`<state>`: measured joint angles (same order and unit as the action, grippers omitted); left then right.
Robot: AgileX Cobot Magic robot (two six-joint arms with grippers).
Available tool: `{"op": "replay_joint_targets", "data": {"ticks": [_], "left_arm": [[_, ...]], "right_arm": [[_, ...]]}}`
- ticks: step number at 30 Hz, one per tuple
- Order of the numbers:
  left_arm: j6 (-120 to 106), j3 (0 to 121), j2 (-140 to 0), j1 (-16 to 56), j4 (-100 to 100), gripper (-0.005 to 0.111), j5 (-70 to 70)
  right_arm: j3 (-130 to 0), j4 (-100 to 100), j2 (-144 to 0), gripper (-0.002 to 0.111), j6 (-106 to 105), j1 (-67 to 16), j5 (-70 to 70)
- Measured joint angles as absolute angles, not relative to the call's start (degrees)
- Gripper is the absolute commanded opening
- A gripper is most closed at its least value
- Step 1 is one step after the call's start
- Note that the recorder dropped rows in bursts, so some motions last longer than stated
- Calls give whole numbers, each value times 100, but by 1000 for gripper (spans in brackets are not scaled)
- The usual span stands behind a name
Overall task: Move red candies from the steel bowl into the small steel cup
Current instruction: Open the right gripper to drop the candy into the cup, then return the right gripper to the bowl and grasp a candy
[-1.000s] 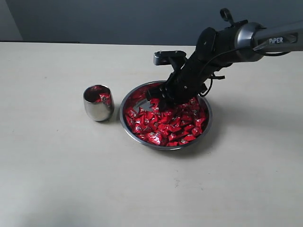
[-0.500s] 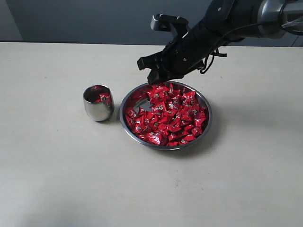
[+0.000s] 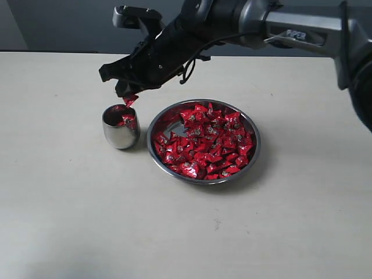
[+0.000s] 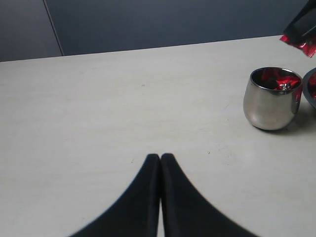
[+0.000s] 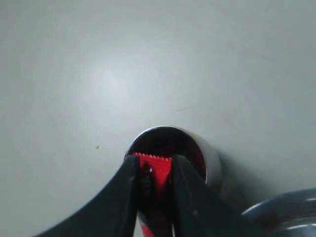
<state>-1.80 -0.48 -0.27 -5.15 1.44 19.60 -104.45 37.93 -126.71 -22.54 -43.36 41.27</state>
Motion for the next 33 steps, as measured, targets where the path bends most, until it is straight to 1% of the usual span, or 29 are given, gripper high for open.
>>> {"op": "replay_joint_targets", "data": {"ticks": [5, 15, 17, 21, 22, 28, 30, 33], "left_arm": [[-180, -48, -27, -515, 144, 0, 1960], [-180, -48, -27, -515, 144, 0, 1960], [-180, -48, -27, -515, 144, 0, 1960], [-180, -48, -27, -515, 144, 0, 1960], [-180, -48, -27, -515, 144, 0, 1960], [-180, -48, -27, -515, 144, 0, 1960], [-180, -48, -27, -515, 144, 0, 1960], [-180, -48, -27, -515, 144, 0, 1960]], "right_arm": [[-10697, 3785, -13051, 1, -2202, -4418, 4164], [-10734, 3893, -13282, 1, -2077, -4417, 4119], [-10735, 3943, -13303, 10, -2077, -4417, 4093], [-10735, 4004, -13303, 38, -2064, -4417, 4081], [-10735, 4004, -13303, 40, -2053, -4417, 4081], [-10735, 3833, -13124, 40, -2053, -4417, 4081], [-10735, 3533, -12969, 40, -1954, -4417, 4112], [-10745, 2428, -12597, 40, -1339, -4406, 4563]]}}
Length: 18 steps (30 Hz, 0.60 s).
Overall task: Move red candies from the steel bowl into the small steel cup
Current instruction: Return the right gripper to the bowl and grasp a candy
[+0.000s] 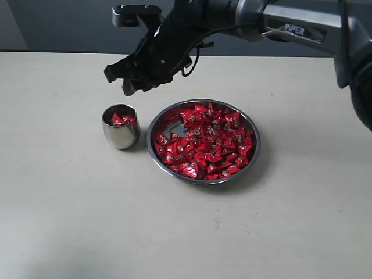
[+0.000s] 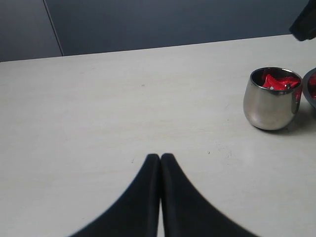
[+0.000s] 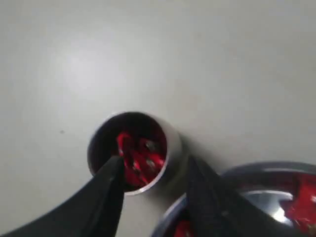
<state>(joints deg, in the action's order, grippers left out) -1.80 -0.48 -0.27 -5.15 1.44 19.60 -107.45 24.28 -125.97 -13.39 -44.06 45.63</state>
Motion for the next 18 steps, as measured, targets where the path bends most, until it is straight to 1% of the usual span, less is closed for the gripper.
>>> {"op": "replay_joint_targets", "data": {"ticks": [2, 4, 7, 10, 13, 18], "left_arm": [[-180, -48, -27, -515, 144, 0, 1960], [-180, -48, -27, -515, 144, 0, 1960], [-180, -48, -27, -515, 144, 0, 1960], [-180, -48, -27, -515, 144, 0, 1960], [-180, -48, -27, -515, 144, 0, 1960], [-180, -48, -27, -515, 144, 0, 1960]], "right_arm": [[-10745, 1923, -12459, 40, -1136, -4297, 5016], [-10745, 1769, -12447, 40, -1063, -3968, 5416], [-10599, 1745, -12429, 40, -1037, -3489, 5552], [-10086, 1758, -12401, 40, -1050, -3187, 5587], [-9407, 1971, -12260, 40, -1330, -3106, 5398], [-8803, 2085, -12067, 40, -1520, -3108, 5089]]}}
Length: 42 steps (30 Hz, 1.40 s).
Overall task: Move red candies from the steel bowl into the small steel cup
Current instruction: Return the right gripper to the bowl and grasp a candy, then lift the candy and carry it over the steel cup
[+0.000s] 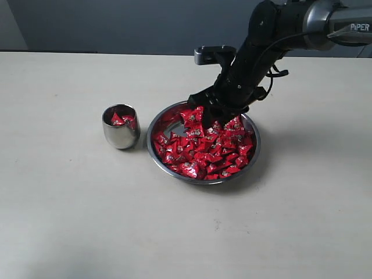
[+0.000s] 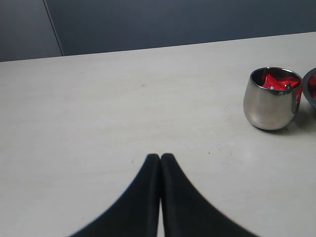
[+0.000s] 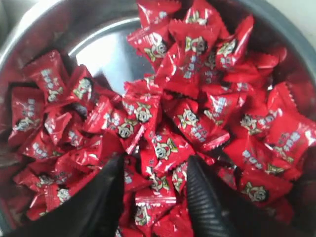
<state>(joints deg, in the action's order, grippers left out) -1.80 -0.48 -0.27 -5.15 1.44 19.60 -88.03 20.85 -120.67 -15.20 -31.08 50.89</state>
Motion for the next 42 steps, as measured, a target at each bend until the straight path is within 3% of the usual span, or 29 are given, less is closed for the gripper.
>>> {"op": "replay_joint_targets", "data": {"ticks": [14, 32, 34, 39, 42], "left_arm": [[-180, -48, -27, -515, 144, 0, 1960], [-180, -48, -27, -515, 144, 0, 1960], [-180, -48, -27, -515, 144, 0, 1960], [-180, -48, -27, -515, 144, 0, 1960], [-180, -48, -27, -515, 144, 0, 1960]], "right_arm": [[-7792, 1914, -11609, 40, -1590, -3108, 4550], [-7541, 1706, -11791, 40, -1332, -3108, 3890], [-7541, 1706, -11875, 34, -1270, -3108, 3890], [-7541, 1706, -11920, -1, -1219, -3103, 3890], [-7541, 1706, -11844, 0, -1209, -3103, 3890]]}}
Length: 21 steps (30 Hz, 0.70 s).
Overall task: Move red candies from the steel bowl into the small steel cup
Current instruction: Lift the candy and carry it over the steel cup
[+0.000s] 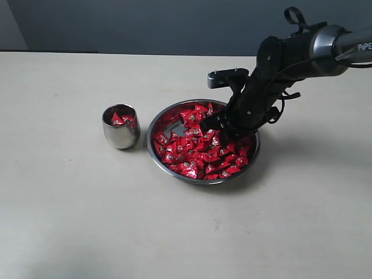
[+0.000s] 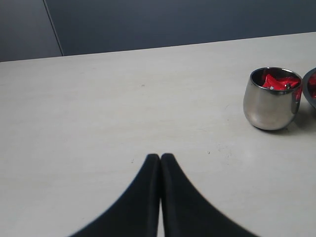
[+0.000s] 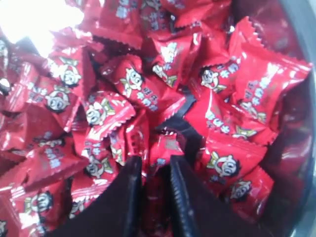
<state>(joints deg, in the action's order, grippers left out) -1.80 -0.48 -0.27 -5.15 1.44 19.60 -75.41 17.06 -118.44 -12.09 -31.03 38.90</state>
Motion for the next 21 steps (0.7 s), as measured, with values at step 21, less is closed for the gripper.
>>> {"op": "replay_joint_targets", "data": {"ticks": [21], "left_arm": [[-180, -48, -27, -515, 144, 0, 1960]], "right_arm": [[-8069, 4008, -11019, 0, -2192, -3290, 4135]]}}
